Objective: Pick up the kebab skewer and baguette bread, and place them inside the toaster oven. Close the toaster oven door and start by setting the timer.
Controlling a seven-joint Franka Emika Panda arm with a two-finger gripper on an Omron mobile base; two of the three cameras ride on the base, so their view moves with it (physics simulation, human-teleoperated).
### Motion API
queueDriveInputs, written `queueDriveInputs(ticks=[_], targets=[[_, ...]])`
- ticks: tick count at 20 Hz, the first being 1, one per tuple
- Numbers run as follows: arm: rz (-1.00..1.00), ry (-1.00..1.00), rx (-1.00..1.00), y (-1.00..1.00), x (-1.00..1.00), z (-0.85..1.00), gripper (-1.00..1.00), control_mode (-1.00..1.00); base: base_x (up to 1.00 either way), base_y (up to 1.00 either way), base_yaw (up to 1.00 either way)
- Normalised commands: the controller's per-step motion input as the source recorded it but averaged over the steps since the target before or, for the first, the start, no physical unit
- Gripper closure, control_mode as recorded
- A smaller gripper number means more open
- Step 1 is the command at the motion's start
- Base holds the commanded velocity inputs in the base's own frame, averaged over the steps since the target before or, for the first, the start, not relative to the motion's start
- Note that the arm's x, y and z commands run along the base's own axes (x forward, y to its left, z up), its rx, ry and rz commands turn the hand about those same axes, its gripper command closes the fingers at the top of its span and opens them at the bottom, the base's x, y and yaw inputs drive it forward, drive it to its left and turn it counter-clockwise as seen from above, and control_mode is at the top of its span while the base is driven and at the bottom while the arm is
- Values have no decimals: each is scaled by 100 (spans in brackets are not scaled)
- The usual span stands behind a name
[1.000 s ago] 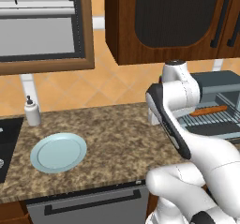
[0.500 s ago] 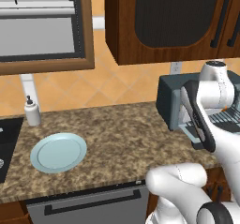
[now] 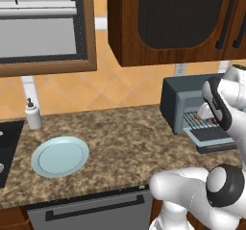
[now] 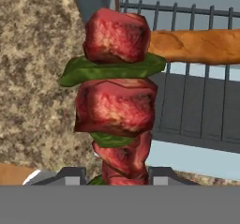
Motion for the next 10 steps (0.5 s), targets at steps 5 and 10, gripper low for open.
queueDriveInputs(ticks=[5, 10], targets=[[2, 0, 8, -1, 38, -40, 100, -100, 0, 0, 0], [1, 0, 0, 0, 34, -34, 100, -100, 0, 0, 0]])
